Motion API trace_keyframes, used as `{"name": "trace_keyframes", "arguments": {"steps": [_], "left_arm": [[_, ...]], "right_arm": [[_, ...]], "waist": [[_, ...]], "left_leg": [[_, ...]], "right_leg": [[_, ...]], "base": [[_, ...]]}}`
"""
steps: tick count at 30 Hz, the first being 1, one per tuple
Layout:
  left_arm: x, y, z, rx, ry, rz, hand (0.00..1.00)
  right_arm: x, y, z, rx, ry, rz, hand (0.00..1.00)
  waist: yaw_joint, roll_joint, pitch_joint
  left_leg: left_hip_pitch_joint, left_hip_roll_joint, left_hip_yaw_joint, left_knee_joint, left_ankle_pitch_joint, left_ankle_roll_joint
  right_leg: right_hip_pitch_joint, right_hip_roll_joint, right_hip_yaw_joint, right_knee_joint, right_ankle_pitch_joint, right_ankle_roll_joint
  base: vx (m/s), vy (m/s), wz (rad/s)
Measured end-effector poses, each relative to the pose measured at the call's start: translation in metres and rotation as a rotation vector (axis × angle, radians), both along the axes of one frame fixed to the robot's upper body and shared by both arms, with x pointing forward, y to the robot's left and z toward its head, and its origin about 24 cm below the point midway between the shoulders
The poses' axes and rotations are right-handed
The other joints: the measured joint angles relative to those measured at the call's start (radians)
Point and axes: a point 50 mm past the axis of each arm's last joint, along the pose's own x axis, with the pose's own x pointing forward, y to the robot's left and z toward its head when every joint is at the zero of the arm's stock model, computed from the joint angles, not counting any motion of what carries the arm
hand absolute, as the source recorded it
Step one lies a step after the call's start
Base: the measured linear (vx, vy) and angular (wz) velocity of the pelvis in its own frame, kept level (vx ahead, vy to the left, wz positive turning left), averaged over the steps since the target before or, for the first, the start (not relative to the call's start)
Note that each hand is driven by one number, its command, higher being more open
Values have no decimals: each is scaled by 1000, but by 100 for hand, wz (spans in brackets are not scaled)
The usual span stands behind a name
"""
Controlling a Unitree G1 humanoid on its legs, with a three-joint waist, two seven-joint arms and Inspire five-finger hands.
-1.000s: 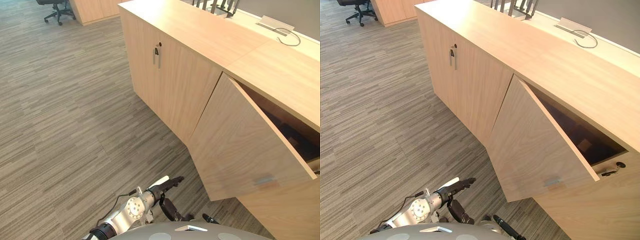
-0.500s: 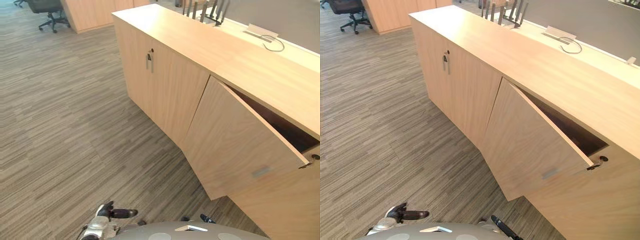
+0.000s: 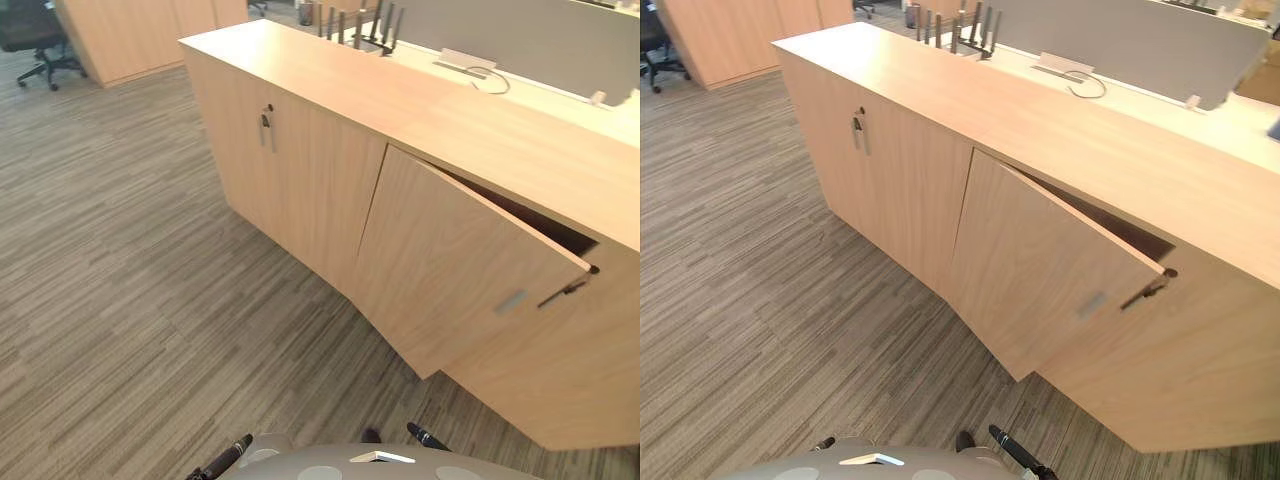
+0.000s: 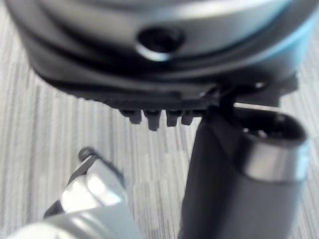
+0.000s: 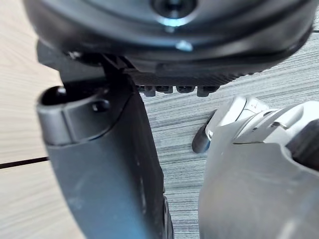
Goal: Walk over to the cabinet, pick up the folder, carry it to the office cabinet, place the folder inside the office cabinet, then close the office cabinet door
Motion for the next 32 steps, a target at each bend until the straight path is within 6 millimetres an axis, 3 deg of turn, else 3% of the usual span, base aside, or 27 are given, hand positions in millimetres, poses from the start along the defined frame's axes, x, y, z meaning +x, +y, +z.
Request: {"name": "trace_keyframes", "arguments": {"steps": [4,6,9,13,15,16,18,21,26,32], "left_arm": [[15,5,3,58,-2,-172,100],[40,5,7,80,-64,-239,100],[75,-8,12,66,-161,-291,100],[87,-19,13,48,-198,-276,100],[89,-19,14,52,-210,-264,100],[89,-19,14,51,-214,-256,100],[82,-24,11,29,-195,-228,100],[62,-22,6,-2,-159,-108,100],[23,-12,0,-21,-97,92,100],[22,-11,0,-79,-141,92,100]], "right_arm": [[-4,2,0,-12,10,69,100],[-9,0,0,-22,33,119,100],[-9,-2,0,-23,44,149,100],[-2,-7,2,-48,30,200,100],[1,-6,2,-56,21,221,100],[2,-5,2,-57,19,217,100],[0,-2,2,-59,23,203,100],[-3,-2,1,-61,38,178,100],[-4,-3,1,-64,50,162,100],[-4,-4,1,-65,52,161,100]], "waist": [[-34,-9,-46],[-49,-11,-60],[-49,-4,-53],[-48,21,-33],[-51,18,-29],[-53,17,-20],[-52,10,-15],[-47,8,-14],[-46,3,-15],[-44,4,-13]], "left_leg": [[62,-34,34,-135,40,13],[82,-41,37,-183,55,15],[117,-39,34,-218,75,31],[171,-35,77,-234,82,42],[177,-33,103,-235,82,43],[176,-42,106,-236,82,43],[183,-51,104,-236,82,43],[203,-54,94,-252,82,43],[196,-49,96,-274,77,41],[200,-17,93,-288,63,19]], "right_leg": [[-28,-24,21,-4,6,-5],[-36,-23,20,-6,24,23],[-36,-10,19,1,26,27],[-74,23,26,80,26,26],[-101,16,-77,107,23,21],[-108,-1,-187,116,8,3],[-99,-15,-279,120,11,7],[-66,-17,-285,76,28,22],[-37,-4,-295,-27,88,18],[-38,26,-306,-35,89,11]], "base": [[73,47,-41],[178,12,-18],[166,-11,-31],[92,-6,-96],[26,-15,-79],[18,-20,-38],[22,5,-4],[26,26,10],[-12,-15,-3],[-35,-59,1]]}}
